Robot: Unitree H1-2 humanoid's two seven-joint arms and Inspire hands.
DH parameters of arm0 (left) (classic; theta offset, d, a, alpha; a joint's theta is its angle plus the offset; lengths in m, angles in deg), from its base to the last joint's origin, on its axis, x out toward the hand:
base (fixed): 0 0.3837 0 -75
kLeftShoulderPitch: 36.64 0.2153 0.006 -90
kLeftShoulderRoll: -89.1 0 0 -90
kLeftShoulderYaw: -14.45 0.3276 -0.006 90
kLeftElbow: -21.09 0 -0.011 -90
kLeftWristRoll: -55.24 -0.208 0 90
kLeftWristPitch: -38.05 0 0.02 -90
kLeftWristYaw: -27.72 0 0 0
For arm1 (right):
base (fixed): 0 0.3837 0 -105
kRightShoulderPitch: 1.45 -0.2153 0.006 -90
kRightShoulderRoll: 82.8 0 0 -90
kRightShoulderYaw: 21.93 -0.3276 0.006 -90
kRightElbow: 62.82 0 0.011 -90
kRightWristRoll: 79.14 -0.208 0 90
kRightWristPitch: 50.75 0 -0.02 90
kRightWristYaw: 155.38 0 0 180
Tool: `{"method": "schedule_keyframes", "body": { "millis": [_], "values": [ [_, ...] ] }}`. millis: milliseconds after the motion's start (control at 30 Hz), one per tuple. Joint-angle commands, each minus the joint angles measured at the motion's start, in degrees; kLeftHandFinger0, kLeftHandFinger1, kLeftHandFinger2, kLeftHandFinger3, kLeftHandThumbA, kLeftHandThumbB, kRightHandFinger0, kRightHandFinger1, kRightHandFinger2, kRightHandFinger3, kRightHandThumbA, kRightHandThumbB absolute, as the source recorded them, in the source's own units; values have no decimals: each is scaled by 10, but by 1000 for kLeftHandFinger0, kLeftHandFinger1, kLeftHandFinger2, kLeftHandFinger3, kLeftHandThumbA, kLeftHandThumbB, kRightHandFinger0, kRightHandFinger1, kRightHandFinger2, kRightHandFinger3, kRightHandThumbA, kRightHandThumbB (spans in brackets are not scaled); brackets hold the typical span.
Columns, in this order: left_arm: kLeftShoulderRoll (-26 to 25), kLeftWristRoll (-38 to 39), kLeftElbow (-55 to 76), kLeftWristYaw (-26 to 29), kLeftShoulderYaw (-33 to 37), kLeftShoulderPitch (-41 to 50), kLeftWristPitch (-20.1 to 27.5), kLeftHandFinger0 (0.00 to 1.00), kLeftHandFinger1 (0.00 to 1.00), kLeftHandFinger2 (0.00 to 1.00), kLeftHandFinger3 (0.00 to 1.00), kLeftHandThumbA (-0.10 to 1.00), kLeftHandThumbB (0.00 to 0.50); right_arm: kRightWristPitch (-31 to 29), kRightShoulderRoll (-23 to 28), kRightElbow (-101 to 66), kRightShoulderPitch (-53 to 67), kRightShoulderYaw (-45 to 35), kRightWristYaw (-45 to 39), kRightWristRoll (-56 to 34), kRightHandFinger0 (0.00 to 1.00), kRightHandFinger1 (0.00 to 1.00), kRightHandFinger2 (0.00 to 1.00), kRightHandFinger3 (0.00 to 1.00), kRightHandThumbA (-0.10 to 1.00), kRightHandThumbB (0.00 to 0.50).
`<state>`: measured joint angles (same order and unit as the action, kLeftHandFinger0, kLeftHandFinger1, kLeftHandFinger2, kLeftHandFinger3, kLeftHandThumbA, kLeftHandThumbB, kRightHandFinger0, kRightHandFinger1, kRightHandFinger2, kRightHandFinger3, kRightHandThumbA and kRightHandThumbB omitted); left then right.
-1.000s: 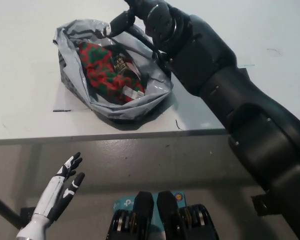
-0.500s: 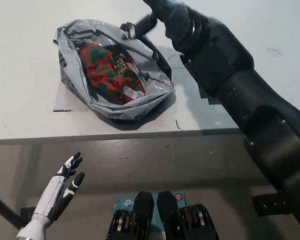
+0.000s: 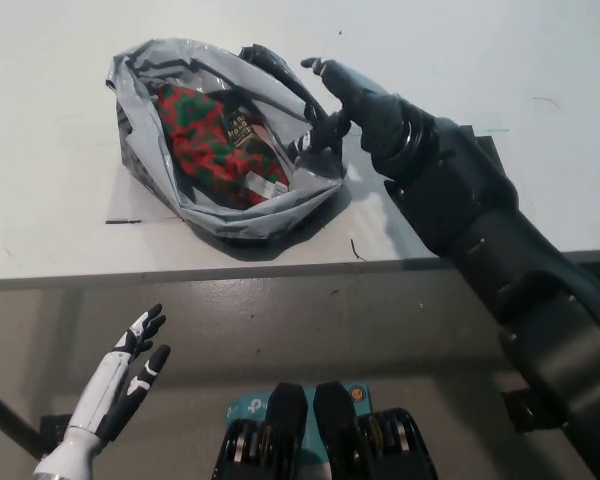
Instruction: The robot uses its right hand to pick up a bag of coffee beans and puts it in the black plastic bag, then the robot grabs the top of the bag and lifts it.
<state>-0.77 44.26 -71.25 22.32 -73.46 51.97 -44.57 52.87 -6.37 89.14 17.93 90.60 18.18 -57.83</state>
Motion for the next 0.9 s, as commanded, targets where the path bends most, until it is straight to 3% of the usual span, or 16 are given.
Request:
{"method": "schedule_keyframes", "body": {
  "millis": [0,533,600,633,667,700,733,767,800,867],
  "values": [
    [-9,-5,16,-1,0,-13,3,1000,1000,1000,1000,974,222,7,-9,-16,-14,-6,12,6,1000,1000,1000,1000,945,412],
    [-12,-4,12,-4,0,-21,5,1000,1000,1000,1000,998,228,12,-13,16,-18,3,19,23,1000,1000,1000,1000,905,428],
    [-12,-5,11,-3,1,-22,7,1000,1000,1000,1000,993,219,-3,-16,33,-21,4,40,27,1000,1000,1000,1000,844,414],
    [-12,-5,11,-3,1,-23,7,1000,1000,1000,1000,993,218,-11,-17,37,-21,1,58,28,1000,1000,1000,1000,790,356],
    [-11,-4,10,-3,1,-23,7,1000,1000,1000,1000,992,218,-19,-18,40,-20,-1,78,30,723,720,675,796,674,276],
    [-11,-3,8,-3,1,-25,8,1000,1000,1000,1000,991,217,-39,-19,42,-18,0,129,41,207,262,357,513,481,232],
    [-12,-4,9,-3,0,-26,7,1000,1000,1000,1000,992,217,-50,-20,44,-18,2,155,47,8,21,183,297,289,202],
    [-12,-5,10,-3,0,-26,5,1000,1000,1000,1000,992,217,-54,-20,46,-18,2,163,48,8,21,183,297,289,202],
    [-12,-4,10,-3,0,-27,6,1000,1000,1000,1000,993,219,-58,-21,40,-18,1,184,51,0,21,219,323,50,136],
    [-13,-3,7,-4,0,-28,7,1000,1000,1000,1000,992,217,-58,-22,34,-19,-1,198,52,0,58,329,487,13,111]
  ]
}}
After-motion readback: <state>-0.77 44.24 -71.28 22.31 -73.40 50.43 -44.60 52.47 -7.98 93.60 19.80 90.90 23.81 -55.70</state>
